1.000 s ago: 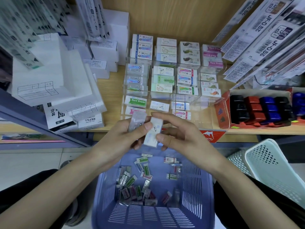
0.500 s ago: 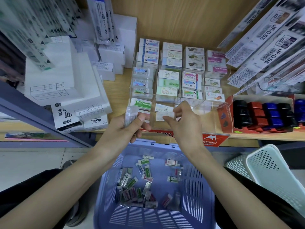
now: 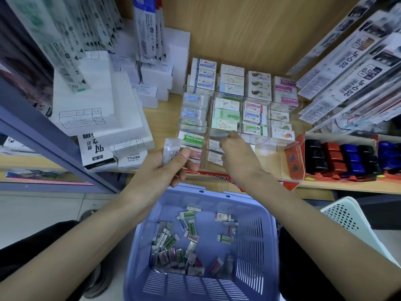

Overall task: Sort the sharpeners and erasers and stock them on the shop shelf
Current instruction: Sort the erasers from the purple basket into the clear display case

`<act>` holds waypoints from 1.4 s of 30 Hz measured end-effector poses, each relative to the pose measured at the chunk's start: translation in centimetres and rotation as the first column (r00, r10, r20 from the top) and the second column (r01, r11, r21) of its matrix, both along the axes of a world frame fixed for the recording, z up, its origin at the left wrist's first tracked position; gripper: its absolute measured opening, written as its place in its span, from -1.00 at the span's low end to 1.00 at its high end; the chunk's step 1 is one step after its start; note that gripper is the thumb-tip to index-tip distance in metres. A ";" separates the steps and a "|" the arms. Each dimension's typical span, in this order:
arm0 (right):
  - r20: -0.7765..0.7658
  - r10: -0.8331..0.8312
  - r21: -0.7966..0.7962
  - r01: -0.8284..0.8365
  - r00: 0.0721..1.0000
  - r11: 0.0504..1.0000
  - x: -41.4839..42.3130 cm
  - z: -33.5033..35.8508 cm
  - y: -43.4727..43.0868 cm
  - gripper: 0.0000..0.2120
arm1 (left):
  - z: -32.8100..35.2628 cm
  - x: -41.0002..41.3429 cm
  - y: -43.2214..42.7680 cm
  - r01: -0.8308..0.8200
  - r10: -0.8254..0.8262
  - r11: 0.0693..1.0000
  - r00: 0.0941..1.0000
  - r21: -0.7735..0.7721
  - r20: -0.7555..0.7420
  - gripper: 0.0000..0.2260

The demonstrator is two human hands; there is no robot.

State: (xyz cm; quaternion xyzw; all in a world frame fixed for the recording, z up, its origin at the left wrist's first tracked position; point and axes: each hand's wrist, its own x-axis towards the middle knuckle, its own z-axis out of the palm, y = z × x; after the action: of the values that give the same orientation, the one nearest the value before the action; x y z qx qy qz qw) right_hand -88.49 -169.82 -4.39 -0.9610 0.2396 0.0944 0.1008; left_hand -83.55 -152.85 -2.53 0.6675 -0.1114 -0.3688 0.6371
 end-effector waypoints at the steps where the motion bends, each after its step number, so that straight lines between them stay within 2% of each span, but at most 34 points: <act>1: 0.009 0.010 -0.006 -0.010 1.000 1.000 0.1 0.0 0.1 -0.70 | 0.0 0.1 0.1 -0.003 0.003 1.000 1.000 -0.004 -0.001 -0.78; 4: -0.003 0.054 0.135 -0.053 0.999 0.989 -0.2 0.2 -0.3 -0.72 | 0.0 0.4 0.4 -0.015 0.014 1.000 1.000 -0.017 -0.018 -0.78; 6: -0.125 0.157 0.241 -0.123 0.980 0.963 -0.4 0.4 -0.5 -0.70 | -0.1 0.4 0.7 -0.015 0.015 1.000 1.000 -0.012 -0.013 -0.80; 9: -0.279 0.233 0.228 -0.172 0.932 0.958 -0.1 0.3 -0.4 -0.67 | -0.2 0.5 0.9 -0.001 0.001 1.000 1.000 -0.007 0.006 -0.81; 12: -0.274 0.205 0.176 -0.160 0.940 0.971 0.1 0.4 -0.3 -0.71 | -0.3 0.6 1.2 0.017 -0.017 1.000 0.999 0.005 0.037 -0.80; 14: -0.281 0.229 0.192 -0.179 0.932 0.965 -0.4 0.5 -0.2 -0.61 | -0.4 0.6 1.4 0.041 -0.042 0.999 0.998 0.029 0.053 -0.77; 16: -0.174 0.227 0.256 -0.179 0.958 0.950 -1.5 1.2 0.0 -0.55 | -0.4 0.3 1.6 0.095 -0.095 0.995 0.995 0.037 0.012 -0.80; 18: 0.068 0.072 0.441 -0.095 0.995 0.893 -3.0 2.5 0.5 -0.65 | -0.4 -0.1 1.7 0.174 -0.171 0.984 0.982 0.031 -0.078 -0.68; 19: 0.173 -0.041 0.582 -0.069 0.984 0.810 -4.0 3.4 1.1 -0.72 | -0.2 -0.4 1.7 0.220 -0.215 0.975 0.968 0.028 -0.130 -0.65; 21: 0.262 -0.199 0.804 -0.099 0.944 0.586 -5.9 5.0 2.4 -0.77 | 0.2 -0.9 1.5 0.299 -0.292 0.954 0.929 -0.002 -0.230 -0.62; 23: 0.300 -0.233 0.866 -0.161 0.925 0.474 -7.0 5.5 3.6 -0.73 | 0.7 -1.3 1.4 0.353 -0.353 0.934 0.890 -0.052 -0.289 -0.64; 28: 0.358 -0.368 0.881 -0.179 0.858 0.438 -7.2 4.3 4.4 -0.71 | 0.8 -1.6 1.8 0.441 -0.458 0.888 0.871 -0.130 -0.179 -0.74; 31: 0.316 -0.527 0.921 -0.124 0.789 0.368 -7.3 3.5 3.9 -0.76 | 0.3 -0.9 1.8 0.356 -0.363 0.931 0.926 -0.083 -0.103 -0.76; 34: 0.296 -0.576 0.931 -0.095 0.762 0.352 -7.2 2.9 3.5 -0.77 | -0.3 -0.4 1.4 0.270 -0.270 0.963 0.963 0.004 -0.026 -0.79; 36: 0.322 -0.550 0.914 -0.102 0.770 0.393 -7.2 2.6 3.4 -0.72 | -0.7 -0.3 1.0 0.233 -0.233 0.972 0.972 0.039 0.008 -0.84; 37: 0.367 -0.493 0.874 -0.111 0.789 0.473 -7.3 2.3 3.5 -0.69 | -0.8 -0.3 0.7 0.208 -0.209 0.977 0.978 0.044 0.014 -0.85; 38: 0.433 -0.390 0.782 -0.124 0.813 0.611 -7.5 1.9 3.5 -0.67 | -0.9 -0.3 0.5 0.187 -0.187 0.982 0.982 0.040 0.014 -0.85; 39: 0.501 -0.255 0.624 -0.141 0.827 0.768 -7.6 1.5 3.3 -0.67 | -0.9 -0.4 0.2 0.176 -0.177 0.984 0.984 0.034 0.016 -0.85; 40: 0.558 -0.120 0.434 -0.165 0.821 0.886 -7.8 1.1 3.0 -0.67 | -0.9 -0.4 -0.2 0.173 -0.174 0.984 0.984 0.030 0.023 -0.85; 42: 0.604 0.043 0.159 -0.173 0.796 0.972 -7.8 0.6 1.8 -0.66 | -0.8 -0.5 -1.1 0.184 -0.185 0.983 0.982 0.024 0.036 -0.85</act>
State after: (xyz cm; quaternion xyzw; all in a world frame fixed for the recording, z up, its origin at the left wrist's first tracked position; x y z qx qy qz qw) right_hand -96.34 -168.03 -3.79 -0.9381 0.1291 -0.1827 0.2644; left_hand -84.06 -153.94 -3.36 0.6677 -0.1809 -0.4147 0.5912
